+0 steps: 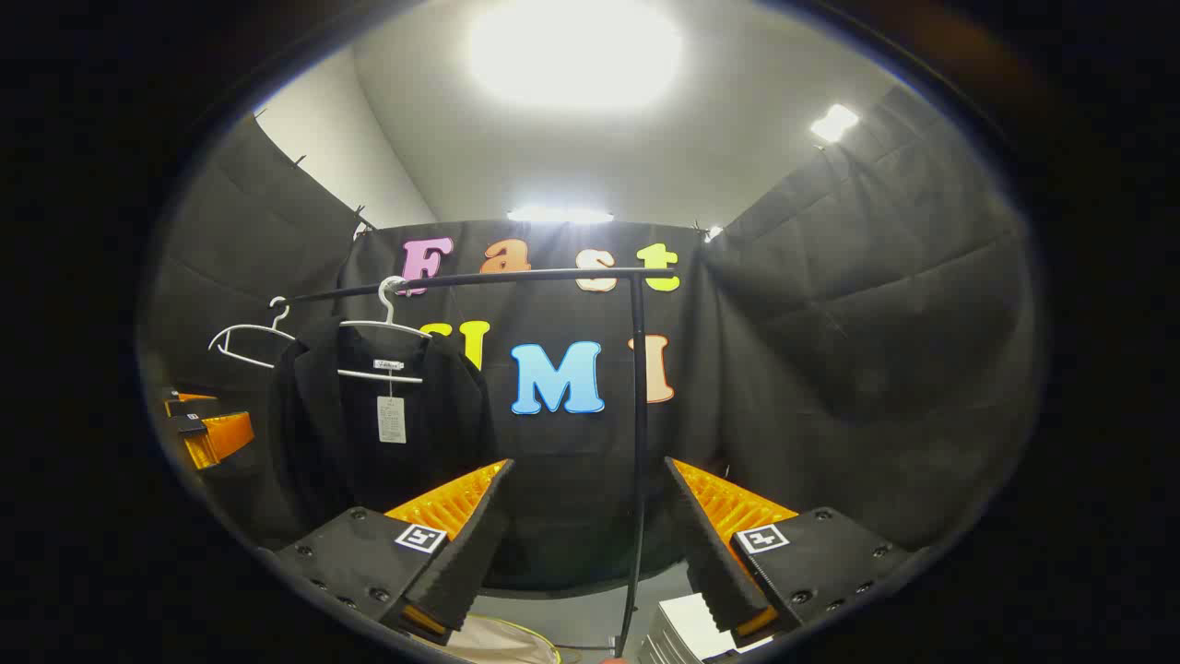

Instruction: Grasp the clothes on the hanger with both hands and then place them into the laundry hamper below.

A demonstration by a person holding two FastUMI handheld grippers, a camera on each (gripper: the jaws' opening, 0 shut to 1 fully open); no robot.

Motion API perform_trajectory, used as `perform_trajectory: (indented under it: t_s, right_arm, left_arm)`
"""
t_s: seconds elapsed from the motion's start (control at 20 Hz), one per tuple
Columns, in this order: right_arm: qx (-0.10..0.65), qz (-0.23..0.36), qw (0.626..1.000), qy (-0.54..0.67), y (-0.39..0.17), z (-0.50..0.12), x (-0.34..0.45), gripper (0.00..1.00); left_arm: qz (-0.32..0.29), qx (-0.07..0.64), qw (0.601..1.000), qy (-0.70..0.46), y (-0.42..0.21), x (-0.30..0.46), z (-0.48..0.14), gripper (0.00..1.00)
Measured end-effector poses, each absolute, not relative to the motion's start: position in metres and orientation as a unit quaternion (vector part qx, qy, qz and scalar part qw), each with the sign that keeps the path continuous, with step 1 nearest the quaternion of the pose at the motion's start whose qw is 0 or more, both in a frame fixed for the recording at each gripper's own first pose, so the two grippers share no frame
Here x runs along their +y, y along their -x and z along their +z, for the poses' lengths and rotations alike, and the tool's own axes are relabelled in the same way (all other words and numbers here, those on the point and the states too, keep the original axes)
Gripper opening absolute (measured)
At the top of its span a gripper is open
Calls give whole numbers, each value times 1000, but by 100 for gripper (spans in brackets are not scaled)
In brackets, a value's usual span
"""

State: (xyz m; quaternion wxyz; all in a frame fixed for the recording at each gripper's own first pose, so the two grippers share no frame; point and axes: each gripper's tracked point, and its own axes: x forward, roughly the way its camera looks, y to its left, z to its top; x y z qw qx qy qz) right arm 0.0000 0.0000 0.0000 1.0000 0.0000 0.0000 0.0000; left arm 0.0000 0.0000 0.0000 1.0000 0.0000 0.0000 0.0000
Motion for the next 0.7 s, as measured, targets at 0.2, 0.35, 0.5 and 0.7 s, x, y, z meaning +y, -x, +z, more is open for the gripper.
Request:
perform_trajectory:
  t_s: [0.2, 0.35, 0.5, 0.7]
  right_arm:
    - [-4, 4, 1000, 3, -2, 3, 3, 98]
    - [-5, 6, 1000, 7, -1, 5, 5, 98]
    - [-8, 6, 1000, 8, 0, 9, 7, 96]
    - [-9, 5, 1000, 7, 1, 8, 9, 96]
  left_arm:
    - [4, -2, 1000, -4, 0, 3, 2, 88]
    - [2, -4, 1000, -1, -1, 1, 2, 88]
    - [3, -5, 1000, 1, -2, 5, 2, 88]
    - [1, -6, 1000, 3, -3, 5, 1, 88]
